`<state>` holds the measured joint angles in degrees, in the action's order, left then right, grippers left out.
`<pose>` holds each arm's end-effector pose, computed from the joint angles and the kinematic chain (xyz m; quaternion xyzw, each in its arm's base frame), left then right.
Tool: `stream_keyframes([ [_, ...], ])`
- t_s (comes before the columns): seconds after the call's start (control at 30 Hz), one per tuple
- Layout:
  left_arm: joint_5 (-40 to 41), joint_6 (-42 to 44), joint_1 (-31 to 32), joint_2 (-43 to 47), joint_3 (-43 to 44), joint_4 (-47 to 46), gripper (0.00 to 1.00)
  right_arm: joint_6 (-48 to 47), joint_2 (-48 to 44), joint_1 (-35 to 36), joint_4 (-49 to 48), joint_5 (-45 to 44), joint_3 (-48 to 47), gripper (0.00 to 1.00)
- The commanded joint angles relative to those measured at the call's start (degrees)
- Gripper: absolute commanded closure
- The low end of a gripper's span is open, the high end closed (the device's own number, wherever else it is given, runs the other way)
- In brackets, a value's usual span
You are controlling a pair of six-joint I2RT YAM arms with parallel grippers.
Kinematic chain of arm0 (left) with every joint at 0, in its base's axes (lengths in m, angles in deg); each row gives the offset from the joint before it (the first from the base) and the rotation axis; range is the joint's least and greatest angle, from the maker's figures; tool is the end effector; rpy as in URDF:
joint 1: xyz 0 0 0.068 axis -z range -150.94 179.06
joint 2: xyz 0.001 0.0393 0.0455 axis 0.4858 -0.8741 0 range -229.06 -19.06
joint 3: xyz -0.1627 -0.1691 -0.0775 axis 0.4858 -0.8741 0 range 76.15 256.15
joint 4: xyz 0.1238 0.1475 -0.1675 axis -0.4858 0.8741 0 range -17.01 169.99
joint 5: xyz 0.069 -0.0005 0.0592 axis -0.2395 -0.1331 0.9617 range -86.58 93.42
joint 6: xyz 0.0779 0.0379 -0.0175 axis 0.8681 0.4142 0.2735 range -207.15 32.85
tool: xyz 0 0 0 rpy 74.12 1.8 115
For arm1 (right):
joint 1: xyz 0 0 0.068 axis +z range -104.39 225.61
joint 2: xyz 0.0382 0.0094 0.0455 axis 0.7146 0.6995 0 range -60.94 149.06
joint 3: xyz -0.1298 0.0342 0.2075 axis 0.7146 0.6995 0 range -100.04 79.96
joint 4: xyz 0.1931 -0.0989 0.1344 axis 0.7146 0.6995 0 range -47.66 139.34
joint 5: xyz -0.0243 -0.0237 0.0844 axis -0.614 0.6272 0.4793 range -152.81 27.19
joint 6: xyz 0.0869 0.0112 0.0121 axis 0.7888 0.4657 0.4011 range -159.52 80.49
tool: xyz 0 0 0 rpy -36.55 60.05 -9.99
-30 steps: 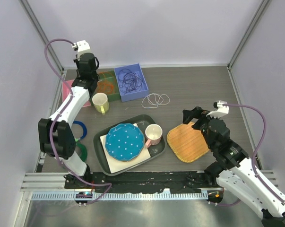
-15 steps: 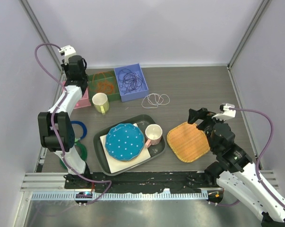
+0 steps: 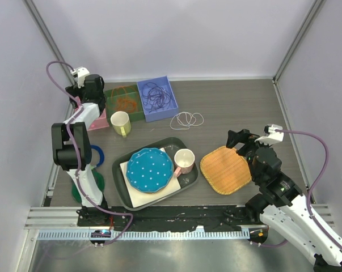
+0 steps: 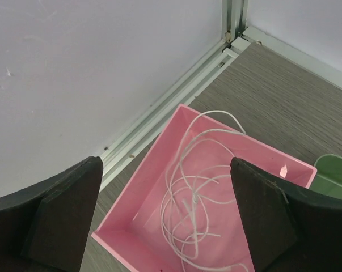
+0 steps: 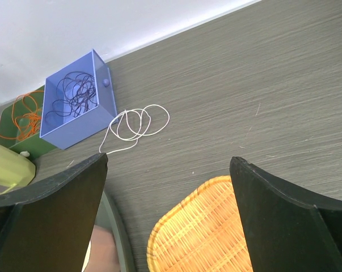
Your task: Untangle the cables
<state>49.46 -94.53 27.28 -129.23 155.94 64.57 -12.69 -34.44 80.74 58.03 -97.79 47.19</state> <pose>0.4550 0.0706 0.2194 -0.2790 0.7430 0.2986 0.5301 0.1687 0.0635 0.2825 0.1412 0.7397 0.1209 0.6468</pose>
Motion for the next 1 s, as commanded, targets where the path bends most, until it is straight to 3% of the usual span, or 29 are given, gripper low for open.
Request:
stream_keyframes([
  [0.0, 1.69, -6.24, -0.33, 3.46, 1.95, 1.74, 0.00, -0.37, -0.05, 0.11, -1.53, -1.06, 0.08, 0.05],
  [0.23, -5.69, -18.36, -0.07, 13.02, -1.38, 8.24, 0.00, -0.11, -0.40, 0.11, -0.92, 0.00, -0.01, 0.05],
  [0.4, -18.68, -29.26, 1.25, 22.70, -5.95, 11.23, 0.00, 0.77, 2.23, 0.11, -0.92, 1.41, -0.18, 0.00],
  [0.57, -32.48, -30.33, 6.52, 28.60, -4.74, 21.14, 0.00, 0.16, 8.99, 0.11, -2.05, 4.82, -2.20, 0.00],
  [0.67, -39.44, -28.84, 11.00, 29.83, -4.55, 27.49, 0.00, -1.68, 16.54, 0.11, -2.94, 8.17, -5.36, 0.00],
  [0.77, -39.27, -28.05, 16.70, 33.08, -9.46, 28.64, 0.00, -4.67, 25.86, 0.11, -3.73, 9.75, -10.72, 0.00],
  [0.97, -39.09, -28.83, 19.01, 42.66, -23.87, 26.89, 0.00, -2.92, 51.30, -2.70, -0.48, 11.50, -27.23, 0.00],
])
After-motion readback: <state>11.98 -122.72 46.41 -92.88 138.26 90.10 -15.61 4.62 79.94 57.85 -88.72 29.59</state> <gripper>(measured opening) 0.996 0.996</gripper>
